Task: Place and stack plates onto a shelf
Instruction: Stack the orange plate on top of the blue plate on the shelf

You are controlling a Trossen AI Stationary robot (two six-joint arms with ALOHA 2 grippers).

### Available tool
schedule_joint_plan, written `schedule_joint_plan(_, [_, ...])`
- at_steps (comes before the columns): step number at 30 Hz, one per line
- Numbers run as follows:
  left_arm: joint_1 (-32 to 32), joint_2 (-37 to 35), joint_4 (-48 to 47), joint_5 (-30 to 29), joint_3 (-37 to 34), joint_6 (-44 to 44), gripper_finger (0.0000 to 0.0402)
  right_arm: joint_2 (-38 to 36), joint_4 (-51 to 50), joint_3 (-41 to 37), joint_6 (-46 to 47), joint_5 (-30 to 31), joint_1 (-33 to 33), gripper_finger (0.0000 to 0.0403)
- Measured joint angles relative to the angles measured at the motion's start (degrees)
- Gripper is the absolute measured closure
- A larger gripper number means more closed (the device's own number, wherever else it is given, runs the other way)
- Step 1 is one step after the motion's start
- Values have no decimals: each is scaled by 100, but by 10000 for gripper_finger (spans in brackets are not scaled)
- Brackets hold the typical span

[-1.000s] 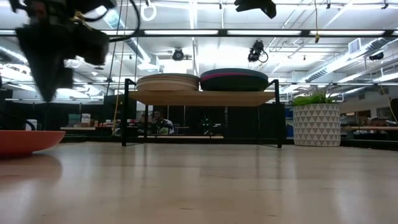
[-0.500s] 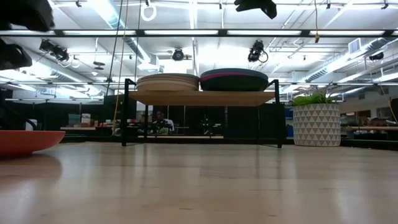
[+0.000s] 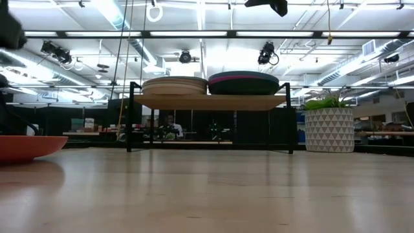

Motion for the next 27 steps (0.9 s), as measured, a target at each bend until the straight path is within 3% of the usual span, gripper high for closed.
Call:
schedule_joint_plan(9, [-8,646,-22,314,35,-185,269,0,-2,0,18,2,0,309])
schedule_joint_plan(16, [42,506,-79,588,33,-219,378,0,0,0,-23,2,-2,309])
schedule_joint_plan(21, [53,233,-116,616,15,-354,381,0,0,0,-114,4,-7,309])
schedule_joint_plan(27, [299,117,-1091,734,674,221,386,0,75,0,-121,4,-7,309])
